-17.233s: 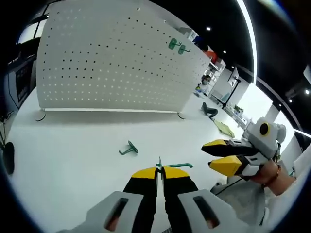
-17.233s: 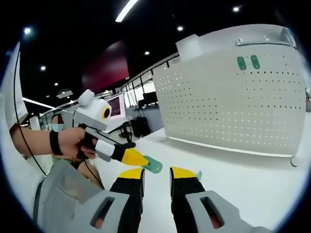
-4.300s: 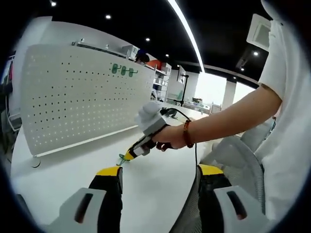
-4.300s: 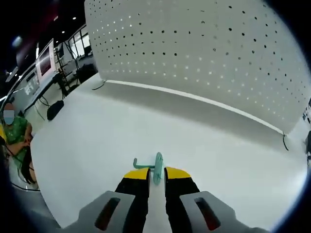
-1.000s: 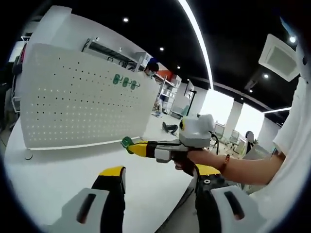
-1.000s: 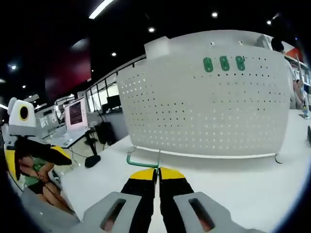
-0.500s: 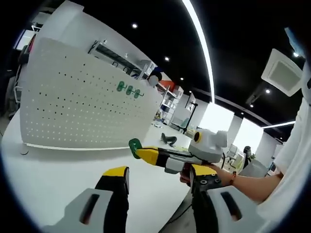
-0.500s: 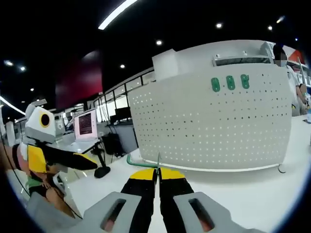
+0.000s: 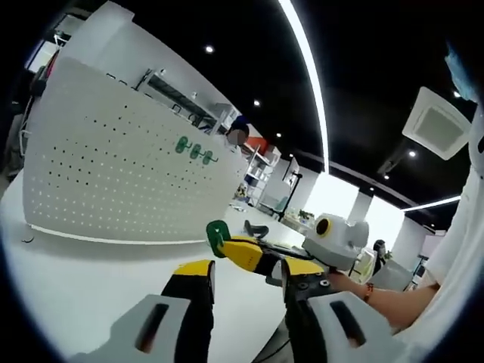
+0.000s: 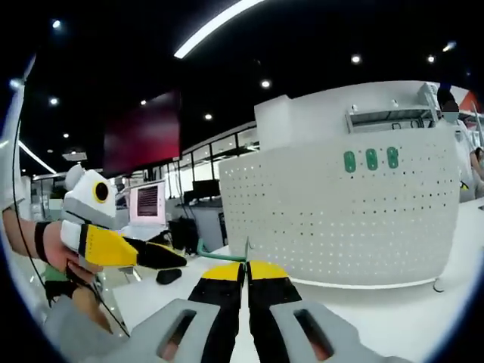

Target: Insert the hook assembly into the mounting plate slot until the hook locks in place.

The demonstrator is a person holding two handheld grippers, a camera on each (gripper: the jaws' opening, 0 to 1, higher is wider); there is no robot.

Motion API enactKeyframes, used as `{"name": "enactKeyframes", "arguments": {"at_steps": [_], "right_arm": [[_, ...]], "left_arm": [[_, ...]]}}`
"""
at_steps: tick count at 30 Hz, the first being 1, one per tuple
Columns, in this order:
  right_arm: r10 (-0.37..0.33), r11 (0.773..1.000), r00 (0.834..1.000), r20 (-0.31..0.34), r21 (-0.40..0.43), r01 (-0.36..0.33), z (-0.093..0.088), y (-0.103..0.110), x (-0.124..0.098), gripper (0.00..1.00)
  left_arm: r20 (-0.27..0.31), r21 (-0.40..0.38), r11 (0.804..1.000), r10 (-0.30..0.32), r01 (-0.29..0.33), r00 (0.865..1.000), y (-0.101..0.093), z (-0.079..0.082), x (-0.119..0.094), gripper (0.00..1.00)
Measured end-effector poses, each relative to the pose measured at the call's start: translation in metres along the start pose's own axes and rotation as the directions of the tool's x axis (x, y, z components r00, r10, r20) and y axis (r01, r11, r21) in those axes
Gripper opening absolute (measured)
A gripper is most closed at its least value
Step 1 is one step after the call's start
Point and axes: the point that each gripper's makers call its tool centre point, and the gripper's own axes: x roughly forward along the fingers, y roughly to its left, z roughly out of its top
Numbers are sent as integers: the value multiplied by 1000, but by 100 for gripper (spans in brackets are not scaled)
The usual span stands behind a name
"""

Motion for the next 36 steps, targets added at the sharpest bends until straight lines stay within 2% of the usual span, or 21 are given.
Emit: {"name": "enactKeyframes", "arguments": {"at_steps": [5, 9, 12, 15, 18, 28, 36], "right_arm": [[19, 1000, 1000, 22, -13, -19, 4, 4, -2, 1], [44, 999, 999, 14, -30, -43, 2, 10, -2, 1], [50, 998, 999, 15, -36, -49, 4, 12, -3, 1], [46, 998, 999, 15, -39, -46, 4, 12, -3, 1], [55, 998, 998, 21, -39, -54, 6, 13, -2, 1], [65, 996, 998, 16, -61, -64, 4, 17, -2, 1], [73, 995, 997, 28, -72, -70, 7, 18, -1, 1]], "left_arm": [[1, 1, 1000, 8, -8, 1000, 2, 1, 3, 31], [10, -14, 1000, 14, -14, 1000, 6, 5, 6, 27], [19, 0, 999, 53, -53, 998, 13, 7, 7, 21], [16, -29, 999, 37, -36, 999, 12, 7, 11, 20], [2, -21, 999, 43, -43, 999, 13, 6, 13, 15], [-22, -50, 997, 51, -52, 998, 20, 4, 20, 9], [-7, -67, 996, 64, -64, 998, 21, 6, 21, 4]]}}
